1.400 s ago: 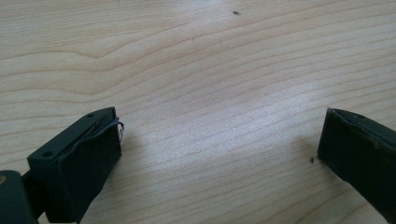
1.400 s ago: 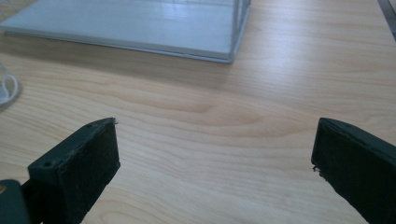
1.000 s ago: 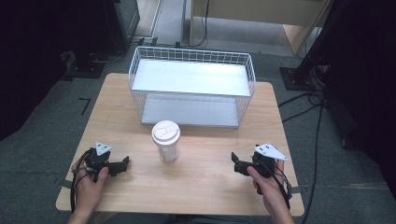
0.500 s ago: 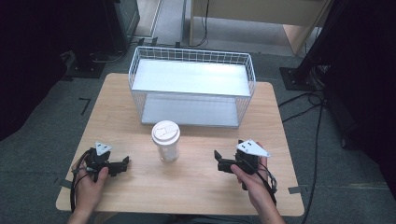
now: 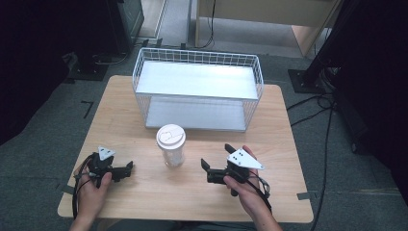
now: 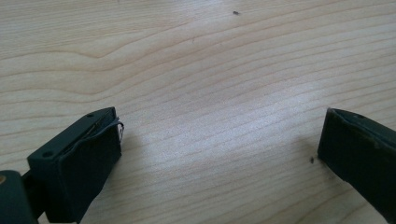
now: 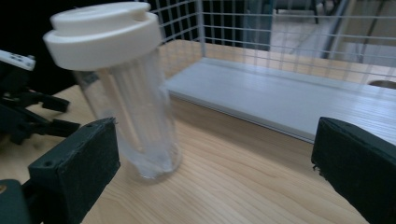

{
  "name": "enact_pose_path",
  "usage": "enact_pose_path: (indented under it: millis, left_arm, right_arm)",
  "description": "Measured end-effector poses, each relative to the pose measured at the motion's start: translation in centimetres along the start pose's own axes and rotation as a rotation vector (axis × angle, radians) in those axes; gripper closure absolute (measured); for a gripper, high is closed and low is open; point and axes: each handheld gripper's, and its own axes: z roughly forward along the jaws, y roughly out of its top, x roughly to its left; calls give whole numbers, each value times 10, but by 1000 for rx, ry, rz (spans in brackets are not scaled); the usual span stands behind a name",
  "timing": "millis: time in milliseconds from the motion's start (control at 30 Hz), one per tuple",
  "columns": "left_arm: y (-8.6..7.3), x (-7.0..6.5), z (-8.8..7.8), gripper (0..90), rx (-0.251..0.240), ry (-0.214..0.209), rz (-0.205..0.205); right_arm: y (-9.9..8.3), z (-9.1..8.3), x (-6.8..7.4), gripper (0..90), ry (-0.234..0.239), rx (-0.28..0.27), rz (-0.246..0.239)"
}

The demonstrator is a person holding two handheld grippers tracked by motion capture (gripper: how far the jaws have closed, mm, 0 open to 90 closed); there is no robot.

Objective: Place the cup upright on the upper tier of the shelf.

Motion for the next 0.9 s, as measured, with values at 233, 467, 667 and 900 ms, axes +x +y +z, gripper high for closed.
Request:
enact_pose_path:
  millis: [233,467,667,900]
  left_arm:
    - [0,0,0,0,1,0,2]
    - [0,0,0,0,1,0,2]
    - [0,0,0,0,1,0,2]
    - [0,0,0,0,1,0,2]
  right_arm:
    - [-10,20,23,9,59,-47,-51]
    - [-18,39,40,9,85,-62,-63]
    - [-25,53,51,9,113,-81,-58]
    - [-27,65,55,9,102,-91,-32]
